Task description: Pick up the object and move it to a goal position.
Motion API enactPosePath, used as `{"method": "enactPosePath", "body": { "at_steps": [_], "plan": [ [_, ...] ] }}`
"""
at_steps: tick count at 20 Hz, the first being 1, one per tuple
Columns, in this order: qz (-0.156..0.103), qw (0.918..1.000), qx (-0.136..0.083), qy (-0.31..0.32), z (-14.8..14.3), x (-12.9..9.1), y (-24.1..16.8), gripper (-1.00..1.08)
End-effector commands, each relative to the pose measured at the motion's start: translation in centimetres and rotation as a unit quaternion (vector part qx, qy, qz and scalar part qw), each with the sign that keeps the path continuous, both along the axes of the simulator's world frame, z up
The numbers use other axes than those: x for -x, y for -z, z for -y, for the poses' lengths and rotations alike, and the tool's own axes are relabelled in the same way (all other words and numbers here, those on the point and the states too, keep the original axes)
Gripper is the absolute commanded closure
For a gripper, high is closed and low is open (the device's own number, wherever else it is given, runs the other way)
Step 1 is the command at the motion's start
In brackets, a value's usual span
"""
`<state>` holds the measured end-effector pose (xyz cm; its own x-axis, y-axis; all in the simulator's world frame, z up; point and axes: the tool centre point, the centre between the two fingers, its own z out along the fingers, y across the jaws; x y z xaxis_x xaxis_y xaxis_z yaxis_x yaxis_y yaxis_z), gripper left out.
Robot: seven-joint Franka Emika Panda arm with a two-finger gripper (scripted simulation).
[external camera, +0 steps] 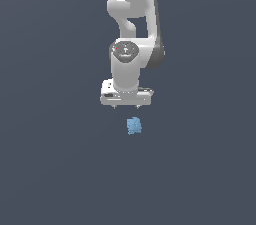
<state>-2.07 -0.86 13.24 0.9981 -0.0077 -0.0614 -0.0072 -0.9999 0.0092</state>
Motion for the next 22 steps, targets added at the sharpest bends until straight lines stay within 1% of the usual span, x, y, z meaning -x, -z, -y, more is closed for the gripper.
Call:
{"method": "enactPosePath", "body": {
  "at_steps": [1,4,9,14,18,22],
  "plan": [
    [0.0,1.0,0.0,0.0,0.0,0.0,0.0,-0.92],
    [0.002,1.0,0.0,0.001,-0.1,-0.2,-0.1,-0.92],
    [0.013,0.9999,0.0,0.011,-0.6,-1.3,-0.8,-0.92],
    [0.014,0.9998,0.0,0.015,-0.6,-1.4,-1.0,-0.92],
    [0.015,0.9999,0.0,0.006,-0.8,-1.6,-0.5,-0.92],
    [0.019,0.9997,-0.001,-0.015,-1.5,-2.4,0.6,-0.92]
  ]
}}
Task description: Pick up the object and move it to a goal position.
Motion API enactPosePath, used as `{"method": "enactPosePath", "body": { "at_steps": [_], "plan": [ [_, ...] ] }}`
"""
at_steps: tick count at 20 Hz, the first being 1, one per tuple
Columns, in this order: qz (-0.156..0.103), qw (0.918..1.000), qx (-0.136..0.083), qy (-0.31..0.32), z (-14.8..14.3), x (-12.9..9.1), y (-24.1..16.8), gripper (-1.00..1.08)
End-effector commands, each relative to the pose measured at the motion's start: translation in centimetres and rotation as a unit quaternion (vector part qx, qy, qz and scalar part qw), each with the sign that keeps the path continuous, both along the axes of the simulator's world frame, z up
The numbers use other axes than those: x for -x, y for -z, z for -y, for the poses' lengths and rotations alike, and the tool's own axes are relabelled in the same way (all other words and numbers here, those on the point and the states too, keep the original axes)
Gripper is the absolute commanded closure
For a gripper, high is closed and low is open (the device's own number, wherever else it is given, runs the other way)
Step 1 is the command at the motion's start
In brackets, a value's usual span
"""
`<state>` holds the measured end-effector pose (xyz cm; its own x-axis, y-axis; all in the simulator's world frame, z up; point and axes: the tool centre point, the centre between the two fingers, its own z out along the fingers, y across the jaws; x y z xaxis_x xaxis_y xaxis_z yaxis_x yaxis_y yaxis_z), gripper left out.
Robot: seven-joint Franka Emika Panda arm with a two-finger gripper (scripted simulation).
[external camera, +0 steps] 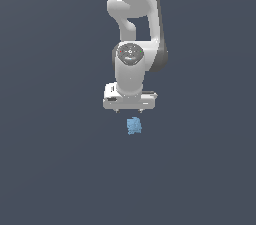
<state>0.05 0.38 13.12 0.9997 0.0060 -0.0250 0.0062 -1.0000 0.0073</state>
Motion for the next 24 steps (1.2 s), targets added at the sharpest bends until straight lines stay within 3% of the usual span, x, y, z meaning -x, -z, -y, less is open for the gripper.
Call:
{"method": "enactPosePath", "body": {
  "at_steps": [1,10,17,24],
  "plan": [
    [0.002,0.9999,-0.001,-0.016,-0.5,-0.5,0.9,-0.92],
    [0.012,0.9976,-0.004,-0.068,-2.4,-2.0,3.9,-0.92],
    [0.011,0.9975,-0.004,-0.07,-2.4,-2.0,4.4,-0.92],
    [0.012,0.9974,-0.005,-0.071,-2.4,-1.9,7.7,-0.92]
  ]
}}
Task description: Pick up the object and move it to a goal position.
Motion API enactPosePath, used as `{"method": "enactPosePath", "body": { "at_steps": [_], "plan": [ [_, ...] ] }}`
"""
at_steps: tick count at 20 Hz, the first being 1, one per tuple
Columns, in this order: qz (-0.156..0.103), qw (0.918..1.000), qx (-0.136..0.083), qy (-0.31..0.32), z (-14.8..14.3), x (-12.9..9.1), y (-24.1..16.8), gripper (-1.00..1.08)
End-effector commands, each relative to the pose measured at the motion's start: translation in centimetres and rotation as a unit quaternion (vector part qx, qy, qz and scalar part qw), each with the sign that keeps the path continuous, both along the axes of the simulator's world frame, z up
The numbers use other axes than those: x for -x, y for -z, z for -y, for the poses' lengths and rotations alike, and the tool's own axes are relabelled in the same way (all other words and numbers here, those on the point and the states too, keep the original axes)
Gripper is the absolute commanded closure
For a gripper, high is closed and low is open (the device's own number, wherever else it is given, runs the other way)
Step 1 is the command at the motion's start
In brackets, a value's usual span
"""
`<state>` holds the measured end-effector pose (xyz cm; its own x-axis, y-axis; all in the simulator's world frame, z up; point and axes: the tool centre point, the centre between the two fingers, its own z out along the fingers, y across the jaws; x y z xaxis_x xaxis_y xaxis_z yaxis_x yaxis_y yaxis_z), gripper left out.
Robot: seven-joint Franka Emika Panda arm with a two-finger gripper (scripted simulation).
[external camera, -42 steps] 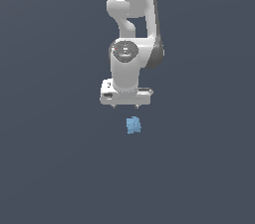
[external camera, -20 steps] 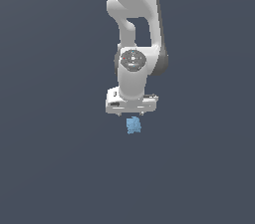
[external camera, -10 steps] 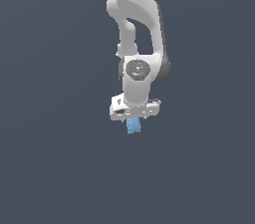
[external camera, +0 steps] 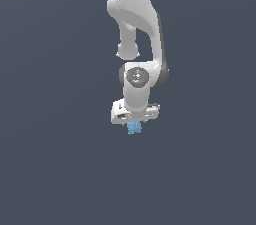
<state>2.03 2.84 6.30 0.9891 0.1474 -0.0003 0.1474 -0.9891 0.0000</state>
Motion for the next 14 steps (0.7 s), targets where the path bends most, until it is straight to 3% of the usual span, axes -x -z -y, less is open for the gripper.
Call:
{"method": "enactPosePath", "body": {
  "at_steps": [1,7,8,14],
  "plan": [
    [0.0,1.0,0.0,-0.001,0.0,0.0,1.3,-0.92],
    [0.0,1.0,0.0,-0.001,0.0,-0.1,2.3,-0.92],
    [0.0,1.0,0.0,-0.001,0.0,-0.1,2.3,1.08],
    [0.0,1.0,0.0,-0.001,0.0,-0.1,2.3,1.08]
  ]
}}
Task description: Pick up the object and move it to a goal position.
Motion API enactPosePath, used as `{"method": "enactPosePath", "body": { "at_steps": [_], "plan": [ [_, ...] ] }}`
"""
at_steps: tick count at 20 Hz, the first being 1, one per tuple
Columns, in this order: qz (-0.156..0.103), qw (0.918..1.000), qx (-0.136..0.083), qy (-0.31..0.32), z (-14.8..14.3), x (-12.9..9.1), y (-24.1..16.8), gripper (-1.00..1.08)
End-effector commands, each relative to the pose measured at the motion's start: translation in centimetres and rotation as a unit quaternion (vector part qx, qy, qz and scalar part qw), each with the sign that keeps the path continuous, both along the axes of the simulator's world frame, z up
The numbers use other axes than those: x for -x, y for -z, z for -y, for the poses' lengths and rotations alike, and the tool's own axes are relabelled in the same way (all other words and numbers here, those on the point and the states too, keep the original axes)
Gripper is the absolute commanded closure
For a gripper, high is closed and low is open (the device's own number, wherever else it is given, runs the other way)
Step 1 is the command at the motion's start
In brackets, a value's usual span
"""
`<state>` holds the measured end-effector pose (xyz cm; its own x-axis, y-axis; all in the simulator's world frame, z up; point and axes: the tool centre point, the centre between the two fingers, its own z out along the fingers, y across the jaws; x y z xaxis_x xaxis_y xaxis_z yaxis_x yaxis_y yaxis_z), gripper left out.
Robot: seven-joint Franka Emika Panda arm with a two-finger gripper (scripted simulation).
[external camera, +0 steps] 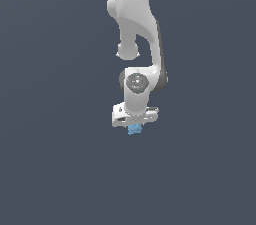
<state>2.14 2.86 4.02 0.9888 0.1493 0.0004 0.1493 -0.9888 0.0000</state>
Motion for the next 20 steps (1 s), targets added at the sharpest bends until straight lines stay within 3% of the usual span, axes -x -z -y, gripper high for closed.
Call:
{"method": "enactPosePath", "body": {
  "at_steps": [1,10,20],
  "plan": [
    [0.0,1.0,0.0,0.0,0.0,0.0,0.1,1.08],
    [0.0,1.0,0.0,0.0,0.7,-0.6,-0.7,1.08],
    [0.0,1.0,0.0,0.0,4.5,-4.0,-4.5,1.08]
  ]
}}
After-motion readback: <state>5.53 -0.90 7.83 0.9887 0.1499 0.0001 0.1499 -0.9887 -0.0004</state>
